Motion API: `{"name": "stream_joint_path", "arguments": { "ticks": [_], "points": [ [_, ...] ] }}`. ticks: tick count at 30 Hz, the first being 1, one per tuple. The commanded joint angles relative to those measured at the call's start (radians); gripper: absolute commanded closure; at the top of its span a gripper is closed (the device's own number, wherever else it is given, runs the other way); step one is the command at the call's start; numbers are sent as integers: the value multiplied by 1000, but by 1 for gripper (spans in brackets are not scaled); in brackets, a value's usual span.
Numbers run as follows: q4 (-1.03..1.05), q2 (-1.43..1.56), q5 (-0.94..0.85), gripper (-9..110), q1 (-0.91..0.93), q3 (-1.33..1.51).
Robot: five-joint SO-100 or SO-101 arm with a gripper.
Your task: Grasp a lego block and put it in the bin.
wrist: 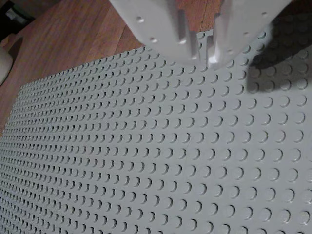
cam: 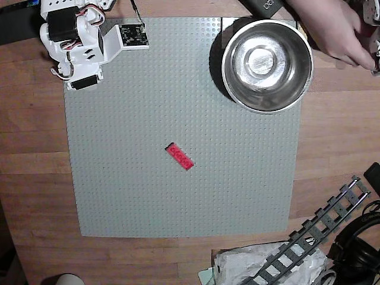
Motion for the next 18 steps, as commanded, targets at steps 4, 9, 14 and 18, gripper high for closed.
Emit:
{"name": "stream_joint_path", "arguments": {
  "ticks": [4, 9, 14, 18],
  "points": [
    [5, 17, 5, 102, 2, 3],
    [5, 17, 5, 102, 2, 3],
    [5, 17, 0, 102, -6, 3],
    [-17, 17, 2, 102, -6, 6]
  ]
}}
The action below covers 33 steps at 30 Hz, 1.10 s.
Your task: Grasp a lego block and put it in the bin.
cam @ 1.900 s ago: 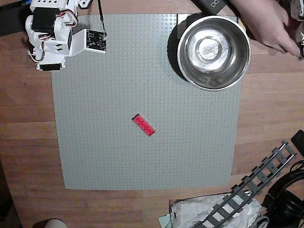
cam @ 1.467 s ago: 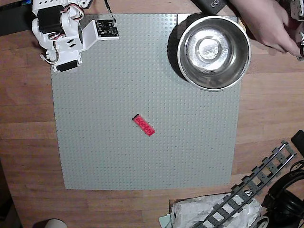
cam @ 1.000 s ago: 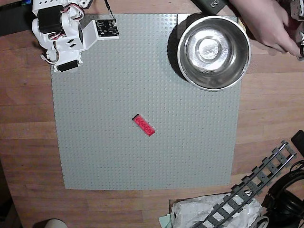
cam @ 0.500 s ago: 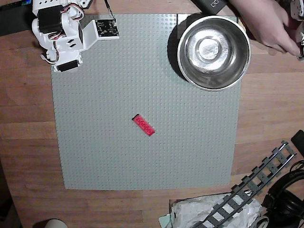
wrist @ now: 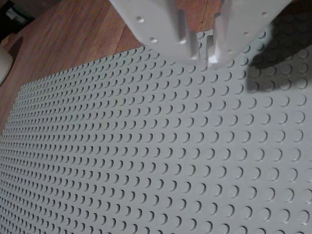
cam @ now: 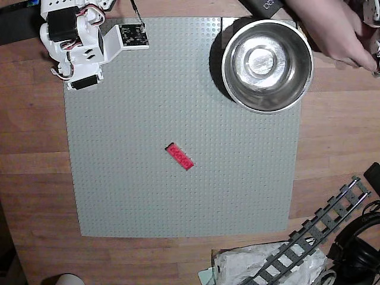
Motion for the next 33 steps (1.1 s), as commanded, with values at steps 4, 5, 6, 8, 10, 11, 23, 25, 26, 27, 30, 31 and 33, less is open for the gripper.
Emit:
{"name": "stream_joint_path", "arguments": {
  "ticks": [4, 5, 6, 8, 10, 11, 23, 25, 26, 27, 30, 31, 33],
  "points": [
    [-66, 17, 5, 102, 0, -31],
    [-81, 17, 5, 102, 0, -51],
    [-92, 15, 5, 102, -3, -75],
    [-114, 14, 5, 102, -14, -121],
    [-127, 9, 9, 102, -29, -167],
    [-132, 0, 17, 102, -35, -192],
    [-202, -390, 91, 97, -135, -523],
    [-204, -451, 107, 97, -169, -575],
    [-204, -497, 123, 97, -183, -609],
    [-204, -551, 140, 97, -198, -647],
    [-206, -709, 183, 97, -247, -752],
    [-207, -752, 196, 97, -267, -779],
    [-212, -834, 210, 95, -314, -821]
  ]
}}
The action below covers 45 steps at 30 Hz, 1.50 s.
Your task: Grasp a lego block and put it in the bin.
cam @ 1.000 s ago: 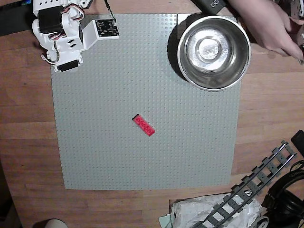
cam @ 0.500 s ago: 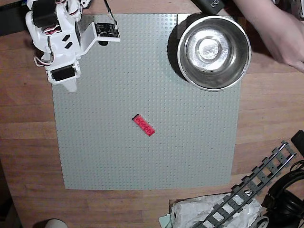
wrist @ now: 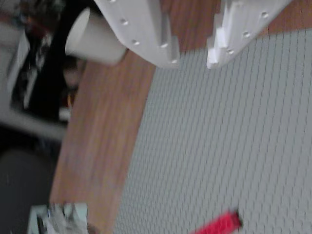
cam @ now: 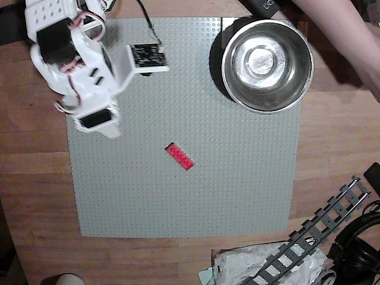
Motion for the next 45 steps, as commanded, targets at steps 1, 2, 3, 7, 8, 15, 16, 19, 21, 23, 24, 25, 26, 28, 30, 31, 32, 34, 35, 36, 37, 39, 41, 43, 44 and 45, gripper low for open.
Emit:
{"name": "stream_joint_path", "arguments": {
  "ticks": [1, 2, 3, 7, 8, 15, 16, 19, 21, 23, 24, 25, 26, 28, 30, 31, 32, 34, 35, 36, 37, 39, 41, 43, 44, 45],
  "points": [
    [-26, -141, 41, 94, -72, -94],
    [-35, -175, 51, 94, -94, -104],
    [-52, -204, 58, 94, -114, -106],
    [-114, -308, 87, 94, -172, -107],
    [-127, -339, 89, 94, -181, -109],
    [-216, -535, 124, 86, -216, -195],
    [-221, -563, 146, 86, -216, -222],
    [-236, -647, 216, 86, -213, -298],
    [-238, -706, 276, 86, -213, -347],
    [-242, -752, 341, 86, -213, -377],
    [-247, -764, 370, 86, -213, -382],
    [-259, -773, 408, 86, -215, -380],
    [-268, -785, 453, 86, -213, -380],
    [-284, -818, 500, 86, -210, -387],
    [-305, -842, 525, 86, -212, -388],
    [-314, -857, 535, 86, -212, -388],
    [-327, -871, 552, 86, -209, -388],
    [-331, -902, 595, 86, -199, -400],
    [-331, -923, 614, 86, -196, -414],
    [-331, -945, 643, 86, -187, -428],
    [-324, -971, 672, 86, -179, -448],
    [-319, -1025, 709, 86, -169, -485],
    [-301, -1085, 733, 86, -166, -537],
    [-295, -1140, 761, 86, -163, -578],
    [-295, -1164, 775, 86, -163, -597],
    [-293, -1190, 790, 86, -163, -617]
  ]
}}
